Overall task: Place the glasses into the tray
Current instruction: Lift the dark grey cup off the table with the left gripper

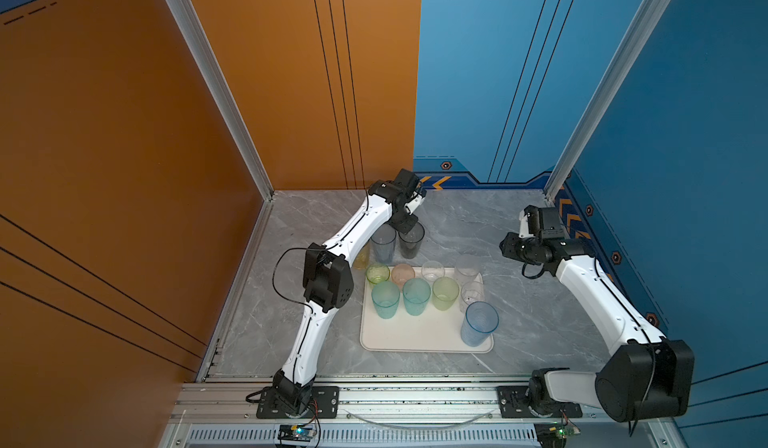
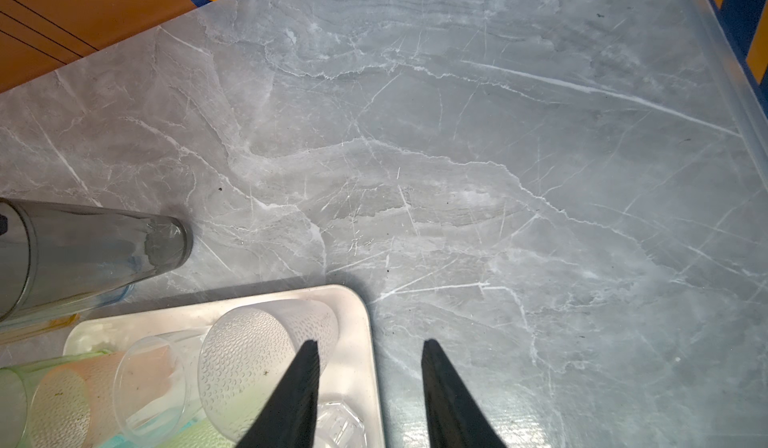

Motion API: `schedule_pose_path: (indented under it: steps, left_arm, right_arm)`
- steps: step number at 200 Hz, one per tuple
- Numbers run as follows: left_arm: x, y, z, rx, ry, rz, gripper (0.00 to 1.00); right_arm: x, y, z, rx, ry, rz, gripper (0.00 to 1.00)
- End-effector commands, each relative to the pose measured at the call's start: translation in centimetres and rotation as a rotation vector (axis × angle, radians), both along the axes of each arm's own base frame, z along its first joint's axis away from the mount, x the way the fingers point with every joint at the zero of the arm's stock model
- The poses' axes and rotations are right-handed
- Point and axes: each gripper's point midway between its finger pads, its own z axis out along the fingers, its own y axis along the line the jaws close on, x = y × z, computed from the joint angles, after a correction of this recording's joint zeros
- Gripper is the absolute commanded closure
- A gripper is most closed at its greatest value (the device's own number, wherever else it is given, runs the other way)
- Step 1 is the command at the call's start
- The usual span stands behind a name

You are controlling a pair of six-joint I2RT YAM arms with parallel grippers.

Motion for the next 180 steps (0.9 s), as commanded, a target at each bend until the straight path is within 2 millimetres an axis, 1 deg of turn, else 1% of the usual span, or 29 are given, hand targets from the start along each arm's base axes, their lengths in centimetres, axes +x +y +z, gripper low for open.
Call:
schedule_pose_path:
  steps: [1,39,44,89,112,147,164,180]
  left_arm:
    - [-0.1,0.0,-0.3,0.007,0.013,-0.015,1.00]
    - [-0.2,-0.4,0.6,-0.013,0.001,-0.014,1.00]
    - [-0.2,-0.5,0.7,-0.018,0.001,-0.015,1.00]
    - [-0.1,-1.4,2.8,-0.053,-0.045,-0.018,1.00]
    - [-0.3,-1.9,4.4,-0.067,-0.077,-0.024,1.00]
    - [-0.7,-2.3,7.2,-0.080,-0.140,-0.030,1.00]
    - [-1.3,-2.6,9.1,-0.086,-0.178,-0.043,1.00]
    - [-2.2,-2.7,11.4,-0.091,-0.223,-0.059,1.00]
  right_arm:
    - [0.1,0.3,-0.4,0.001,-0.001,0.013,0.60]
    - [0.1,0.3,-0.4,0.002,-0.006,0.013,0.60]
    - [0.0,0.3,-0.6,0.003,-0.001,0.011,0.60]
    - [-0.4,0.1,-0.8,0.002,-0.004,0.005,0.60]
    - [-0.7,0.1,-0.7,0.001,-0.008,0.004,0.60]
    - [-1.1,0.0,-0.6,0.003,-0.013,0.005,0.60]
    - [-1.2,0.1,-0.4,0.004,-0.019,0.006,0.60]
    - [-1.4,0.0,-0.3,0.003,-0.022,0.004,0.60]
